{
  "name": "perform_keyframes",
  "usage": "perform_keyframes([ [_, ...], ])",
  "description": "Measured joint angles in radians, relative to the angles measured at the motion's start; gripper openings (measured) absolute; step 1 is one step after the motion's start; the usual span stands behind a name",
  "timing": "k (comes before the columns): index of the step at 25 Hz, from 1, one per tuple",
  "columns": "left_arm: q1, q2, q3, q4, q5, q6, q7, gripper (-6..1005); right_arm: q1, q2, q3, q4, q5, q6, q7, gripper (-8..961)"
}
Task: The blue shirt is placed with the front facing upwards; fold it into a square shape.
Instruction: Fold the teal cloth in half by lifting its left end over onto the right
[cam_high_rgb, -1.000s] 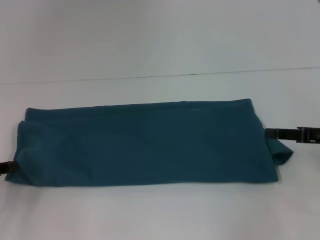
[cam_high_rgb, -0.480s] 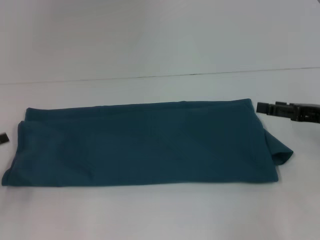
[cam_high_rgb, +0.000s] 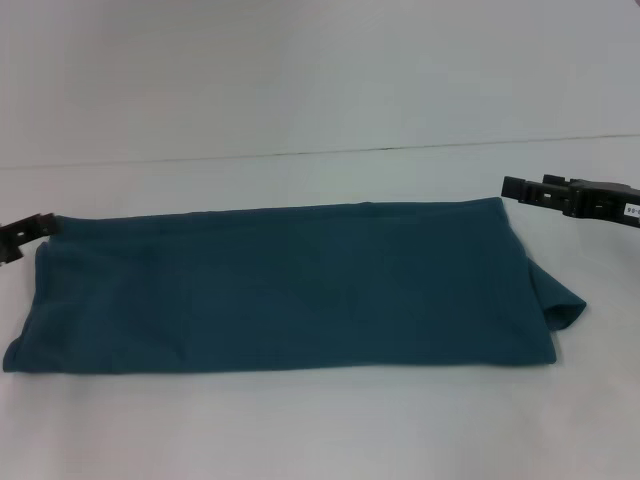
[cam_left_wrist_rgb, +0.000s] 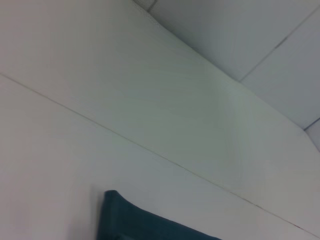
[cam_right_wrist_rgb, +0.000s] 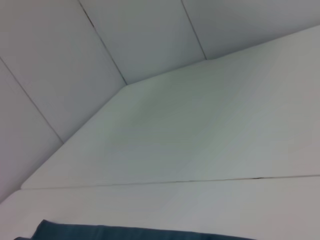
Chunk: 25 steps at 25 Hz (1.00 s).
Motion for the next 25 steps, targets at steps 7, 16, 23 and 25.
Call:
perform_keyframes([
  [7,-0.059,0.011,0.067,0.079,0.006,-0.057,-0.031,829,0.005,0.018,0.0,0.004,0.005,0.042,-0.024,917],
  [16,-0.051,-0.004,0.145,0.083,0.001,-0.032,-0.099,829,0.006,0.024,-0.005,0.005,0.018,0.074,-0.035,917],
  [23,-0.044,-0.009,0.14,0.11,-0.002,0.035,-0.112,828,0.008,0.025,-0.009,0.024,0.019,0.093,-0.05,916],
  [25,-0.042,-0.009,0.141,0.123,-0.001,0.035,-0.116,828,0.011,0.025,-0.009,0.03,0.019,0.096,-0.056,916],
])
